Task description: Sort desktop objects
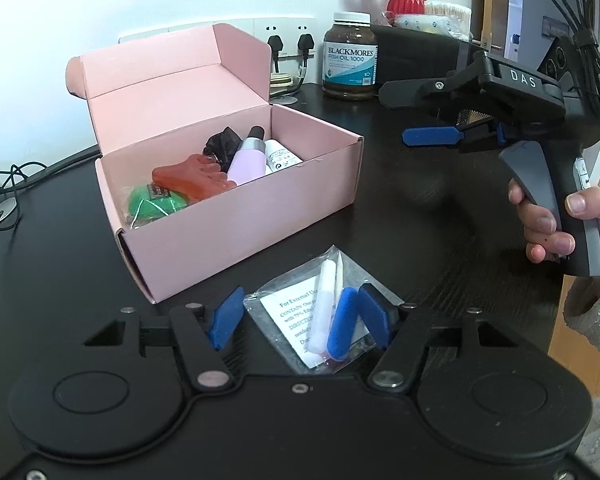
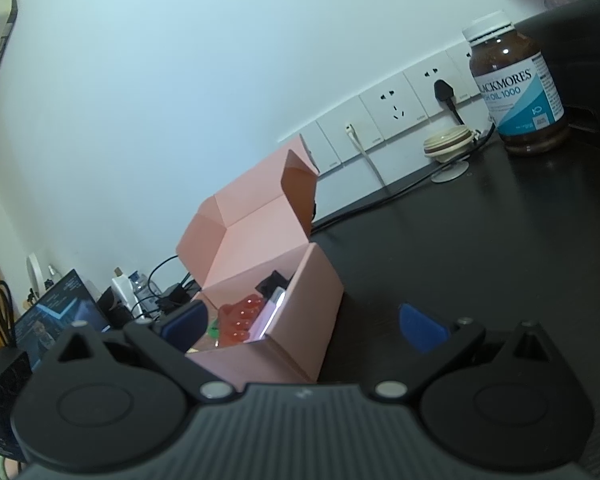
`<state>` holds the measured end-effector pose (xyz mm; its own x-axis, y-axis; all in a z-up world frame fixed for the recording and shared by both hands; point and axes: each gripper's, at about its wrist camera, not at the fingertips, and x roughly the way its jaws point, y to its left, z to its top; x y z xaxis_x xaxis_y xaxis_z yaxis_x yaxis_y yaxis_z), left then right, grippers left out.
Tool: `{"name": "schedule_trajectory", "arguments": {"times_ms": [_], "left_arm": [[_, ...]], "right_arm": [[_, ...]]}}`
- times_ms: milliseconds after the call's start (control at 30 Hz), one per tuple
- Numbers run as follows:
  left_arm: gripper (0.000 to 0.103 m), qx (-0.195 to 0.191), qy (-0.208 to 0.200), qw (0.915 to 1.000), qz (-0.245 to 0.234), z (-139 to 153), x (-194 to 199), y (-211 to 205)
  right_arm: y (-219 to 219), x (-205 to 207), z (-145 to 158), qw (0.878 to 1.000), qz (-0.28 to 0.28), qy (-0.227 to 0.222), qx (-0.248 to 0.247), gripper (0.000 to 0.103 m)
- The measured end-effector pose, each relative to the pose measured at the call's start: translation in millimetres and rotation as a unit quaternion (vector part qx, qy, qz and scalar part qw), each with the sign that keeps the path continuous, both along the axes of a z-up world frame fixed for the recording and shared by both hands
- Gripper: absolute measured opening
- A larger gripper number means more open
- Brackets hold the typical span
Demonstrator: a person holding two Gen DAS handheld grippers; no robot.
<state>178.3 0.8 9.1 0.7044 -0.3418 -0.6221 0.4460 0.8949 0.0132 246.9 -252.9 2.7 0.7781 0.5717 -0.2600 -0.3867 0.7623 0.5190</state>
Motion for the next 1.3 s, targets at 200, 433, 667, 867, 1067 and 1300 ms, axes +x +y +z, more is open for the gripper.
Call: {"name": "schedule_trajectory", "arguments": {"times_ms": [200, 433, 667, 867, 1067, 1300], "left_arm": [[0.055, 0.006, -0.013, 0.9999, -0.001, 1.3, -3.3, -2.1], [0.078, 0.025, -0.021, 0.9994, -0.009, 4.8, -6.5, -4.0], [0.097, 0.061, -0.074, 0.9924, -0.077, 10.5, -17.5, -12.7], [0.097, 0.097, -0.065, 0.9822, -0.148, 3.6, -7.1, -17.0], [0.093, 0.062, -0.025, 0.9837, -0.167, 0.5, 3.2, -12.1], [0.071, 0.013, 0.004, 0.9865, -0.163, -2.0, 2.9, -6.1]], "right_arm": [[0.0, -1.2, 0.1, 1.0, 0.0, -0.001, -0.001, 0.102], [0.1, -1.6, 0.4, 1.0, 0.001, -0.001, 0.0, 0.102], [0.7, -1.5, 0.4, 1.0, 0.001, -0.001, 0.0, 0.102], [-0.3, -0.4, 0.4, 1.0, -0.001, 0.003, 0.003, 0.102], [0.0, 0.0, 0.8, 1.0, 0.001, 0.004, 0.002, 0.102], [-0.4, 1.1, 0.7, 1.0, 0.002, 0.005, 0.002, 0.102]]}}
